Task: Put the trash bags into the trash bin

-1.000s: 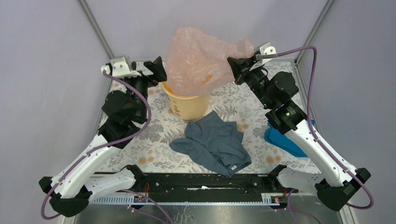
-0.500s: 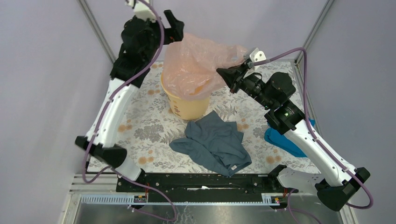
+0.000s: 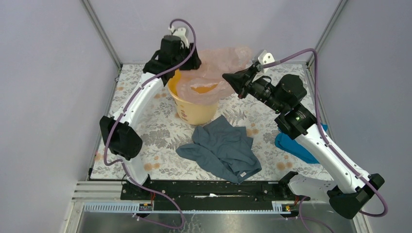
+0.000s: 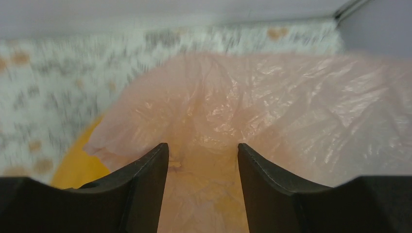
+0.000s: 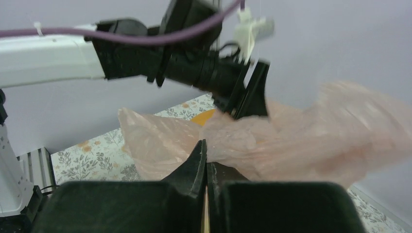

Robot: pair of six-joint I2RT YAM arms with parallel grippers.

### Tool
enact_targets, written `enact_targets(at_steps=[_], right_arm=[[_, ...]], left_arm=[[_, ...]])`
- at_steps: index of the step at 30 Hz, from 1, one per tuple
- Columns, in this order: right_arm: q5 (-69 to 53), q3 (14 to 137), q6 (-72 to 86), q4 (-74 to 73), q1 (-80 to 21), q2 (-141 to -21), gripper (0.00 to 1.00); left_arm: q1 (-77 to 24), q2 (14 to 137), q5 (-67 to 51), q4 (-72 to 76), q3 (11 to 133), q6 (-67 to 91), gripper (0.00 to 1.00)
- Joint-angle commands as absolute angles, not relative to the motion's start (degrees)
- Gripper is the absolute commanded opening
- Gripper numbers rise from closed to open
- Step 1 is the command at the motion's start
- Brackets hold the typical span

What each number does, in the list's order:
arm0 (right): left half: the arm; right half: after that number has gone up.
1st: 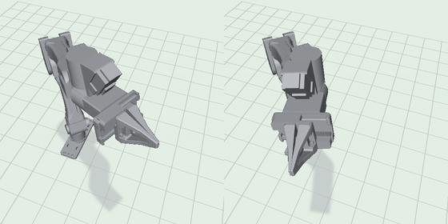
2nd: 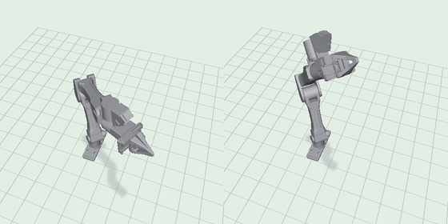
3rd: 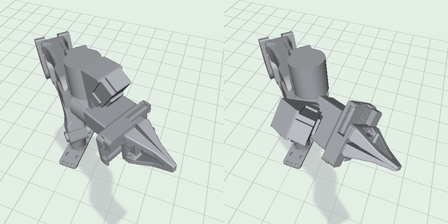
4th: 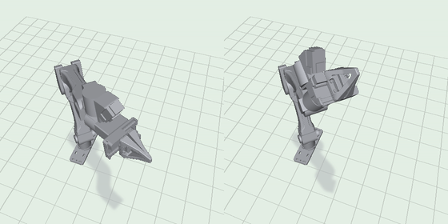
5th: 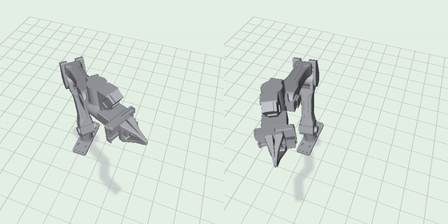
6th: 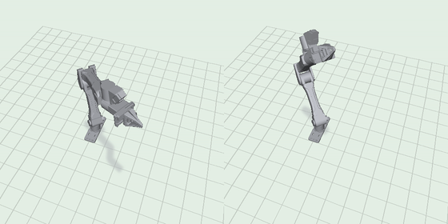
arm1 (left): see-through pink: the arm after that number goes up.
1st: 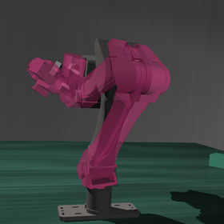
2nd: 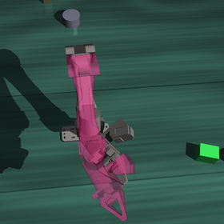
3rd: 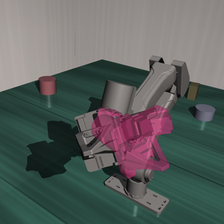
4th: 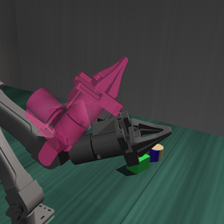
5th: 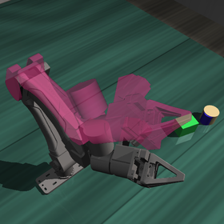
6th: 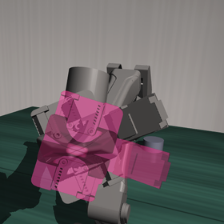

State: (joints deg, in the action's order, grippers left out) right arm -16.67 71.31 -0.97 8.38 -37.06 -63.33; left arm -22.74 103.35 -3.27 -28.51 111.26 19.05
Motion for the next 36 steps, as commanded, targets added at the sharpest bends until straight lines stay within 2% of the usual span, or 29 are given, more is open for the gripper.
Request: enact_targets(at_steps=[1, 10, 18, 23, 26, 33, 36], right_arm=[[-17.5, 75.1, -0.4, 9.1, -37.1, -64.3, 0.00], [-19.5, 80.4, -0.4, 11.1, -37.1, -71.7, 0.00], [-24.3, 96.5, 2.7, 9.9, -36.8, -89.5, 0.00], [-25.1, 96.8, 6.9, 10.3, -36.8, -91.7, 0.00], [-23.6, 94.6, 7.1, 10.0, -36.8, -91.0, 0.00], [-19.4, 96.0, 10.0, 8.2, -36.8, -90.3, 0.00], [-15.5, 99.4, 13.4, 6.0, -36.8, -91.5, 0.00]], left_arm=[[-22.4, 92.9, -4.7, -24.1, 98.5, 20.2, 0.58], [-22.4, 84.9, -1.8, -21.5, 83.7, 23.9, 0.54], [-21.6, 83.1, -5.2, -18.0, 79.4, 26.1, 0.55], [-19.2, 80.2, -7.6, -18.7, 79.8, 27.2, 0.63], [-16.7, 78.0, -13.1, -19.2, 80.9, 29.0, 0.75], [-15.9, 69.5, -15.4, -20.0, 81.2, 29.5, 0.96], [-15.9, 63.8, -22.4, -14.3, 76.4, 28.6, 0.99]])
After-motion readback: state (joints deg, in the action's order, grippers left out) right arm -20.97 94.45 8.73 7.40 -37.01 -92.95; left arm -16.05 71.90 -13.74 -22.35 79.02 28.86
